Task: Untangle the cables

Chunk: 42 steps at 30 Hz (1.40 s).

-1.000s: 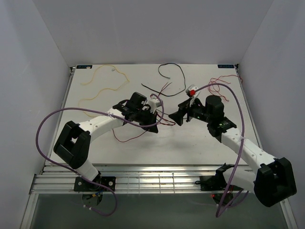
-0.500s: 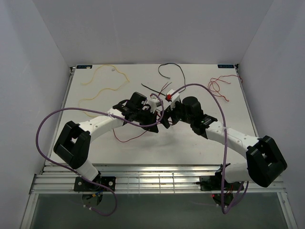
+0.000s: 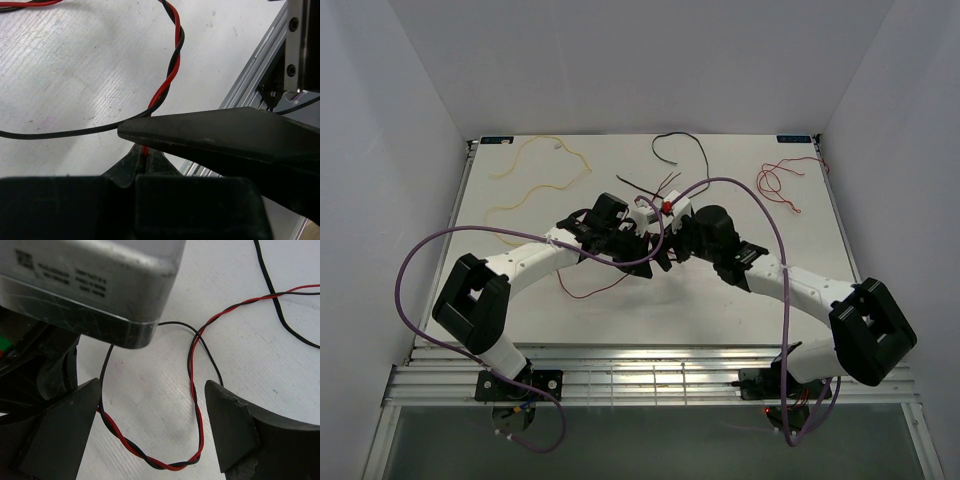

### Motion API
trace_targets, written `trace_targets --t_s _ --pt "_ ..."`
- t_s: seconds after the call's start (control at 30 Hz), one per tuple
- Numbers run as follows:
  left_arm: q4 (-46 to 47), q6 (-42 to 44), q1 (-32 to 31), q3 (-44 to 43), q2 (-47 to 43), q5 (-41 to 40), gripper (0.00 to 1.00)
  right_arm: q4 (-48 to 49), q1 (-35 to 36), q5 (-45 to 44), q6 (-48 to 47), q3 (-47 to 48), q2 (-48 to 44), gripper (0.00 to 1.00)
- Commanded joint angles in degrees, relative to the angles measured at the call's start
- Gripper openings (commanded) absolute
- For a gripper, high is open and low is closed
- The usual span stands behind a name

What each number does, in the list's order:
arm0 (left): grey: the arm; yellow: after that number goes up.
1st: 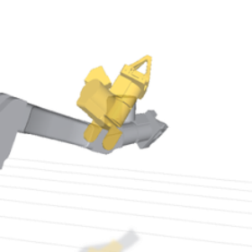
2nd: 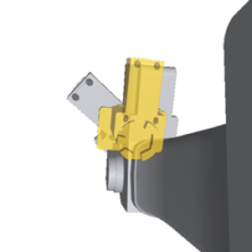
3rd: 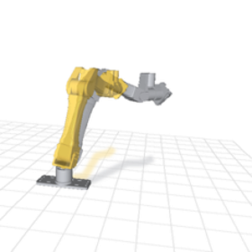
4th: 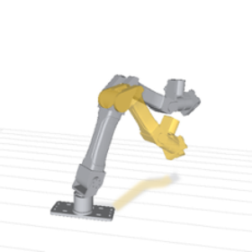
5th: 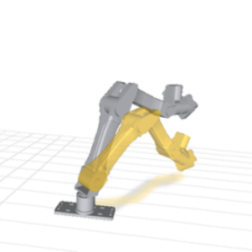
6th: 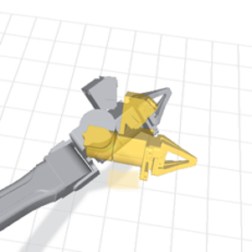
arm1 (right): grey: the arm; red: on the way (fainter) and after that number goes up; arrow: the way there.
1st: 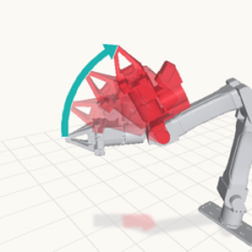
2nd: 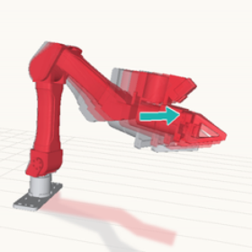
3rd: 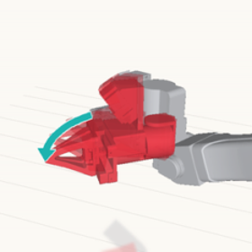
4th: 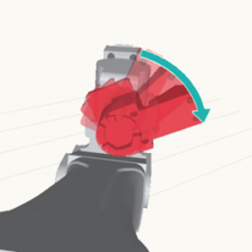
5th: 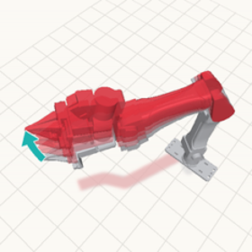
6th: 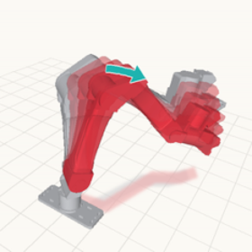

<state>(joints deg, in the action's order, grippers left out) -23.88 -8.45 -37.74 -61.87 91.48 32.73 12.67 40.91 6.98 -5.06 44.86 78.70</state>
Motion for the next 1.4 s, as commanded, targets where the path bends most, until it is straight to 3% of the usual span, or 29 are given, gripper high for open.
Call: trace_targets --t_s 0.0,0.6,0.77,0.87,0.97,1.13,1.2,1.27,1.37 --pt "1.8 -0.2 -0.3 0.1 -3.6 0.4 0.0 2.0 0.4 0.2 0.6 1.7 -2.8 0.9" --pt "1.3 0.1 -0.4 0.6 -4.6 1.1 0.0 -0.4 0.6 2.9 0.9 2.5 1.1 0.9" --pt "0.9 0.1 -0.4 0.4 -4.6 0.7 0.0 -2.5 1.6 0.3 0.4 5.0 3.9 1.0" --pt "0.5 0.0 -0.3 0.2 -4.5 0.0 0.0 -5.0 2.2 -1.4 1.0 6.7 5.5 0.91" --pt "0.5 -0.3 -0.4 0.4 -4.6 -0.8 0.0 -4.9 2.3 -1.7 3.0 6.6 5.9 0.69" --pt "0.4 -0.7 -0.3 0.7 -5.0 -2.2 0.0 -5.3 2.8 -1.2 5.7 6.5 6.8 0.56" --pt "0.4 -0.8 -0.4 0.8 -5.3 -2.7 0.0 -5.5 2.8 -0.9 8.0 6.4 7.2 0.44" --pt "0.5 -1.0 -0.4 1.0 -5.4 -3.4 0.0 -5.9 2.8 -1.0 9.4 6.6 7.4 0.4" --pt "0.3 -1.5 -0.4 1.2 -5.6 -4.6 0.0 -7.0 2.8 -1.0 12.4 6.9 8.1 0.21"
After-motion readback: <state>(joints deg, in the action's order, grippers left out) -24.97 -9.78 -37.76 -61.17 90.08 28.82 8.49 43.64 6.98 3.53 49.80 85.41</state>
